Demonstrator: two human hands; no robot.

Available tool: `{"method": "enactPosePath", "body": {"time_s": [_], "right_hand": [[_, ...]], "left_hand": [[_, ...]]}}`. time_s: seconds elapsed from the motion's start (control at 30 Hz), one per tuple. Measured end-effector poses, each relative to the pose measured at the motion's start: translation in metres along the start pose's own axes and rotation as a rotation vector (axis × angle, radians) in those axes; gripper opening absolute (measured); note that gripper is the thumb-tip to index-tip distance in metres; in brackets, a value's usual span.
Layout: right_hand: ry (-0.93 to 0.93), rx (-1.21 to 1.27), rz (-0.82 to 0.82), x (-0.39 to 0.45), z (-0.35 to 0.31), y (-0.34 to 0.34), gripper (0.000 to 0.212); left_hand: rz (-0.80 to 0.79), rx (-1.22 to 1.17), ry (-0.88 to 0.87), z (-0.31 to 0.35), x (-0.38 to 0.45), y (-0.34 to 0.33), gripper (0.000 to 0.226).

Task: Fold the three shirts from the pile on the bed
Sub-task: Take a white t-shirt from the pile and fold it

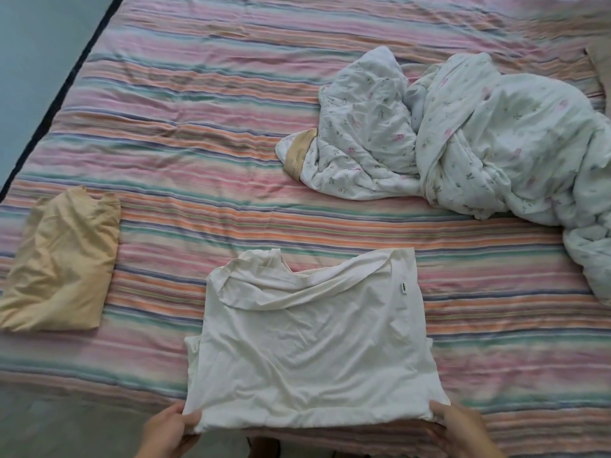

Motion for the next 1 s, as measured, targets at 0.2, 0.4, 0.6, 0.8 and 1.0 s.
{"method": "enactPosePath", "body": {"time_s": [0.2,0.4,0.6,0.8,1.0], "right_hand": [[0.022,0.095,-0.001,-0.022,-0.021,-0.001,0.007],[0.228,0.129,-0.003,-0.078,-0.091,-0.008,0.009],[0.322,0.241,-0.079,-0.116,-0.146,-0.027,0.017],[0.192,0.35,-0.299,-0.103,-0.165,-0.064,0.012],[0.22,0.366,-0.433,-0.11,-0.184,-0.098,0.021]], "left_hand": [[0.0,-0.087,-0.032,0.025,0.002,-0.005,0.035],[-0.027,-0.212,-0.189,0.102,-0.013,-0.017,0.033],[-0.077,-0.283,-0.277,0.177,-0.016,-0.047,0.017],[-0.108,-0.358,-0.283,0.209,0.005,-0.086,0.009],[-0.104,-0.29,-0.367,0.222,0.014,-0.111,0.028]]}}
Point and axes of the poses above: each hand's wrist, its own x-axis towards the middle knuckle, its own y-axis out of the back of the hand, z = x × y, the point moved 10 cm from there along x, towards the middle knuckle, and after that the axes turned 14 degrees about -y, right-handed, at the moved point
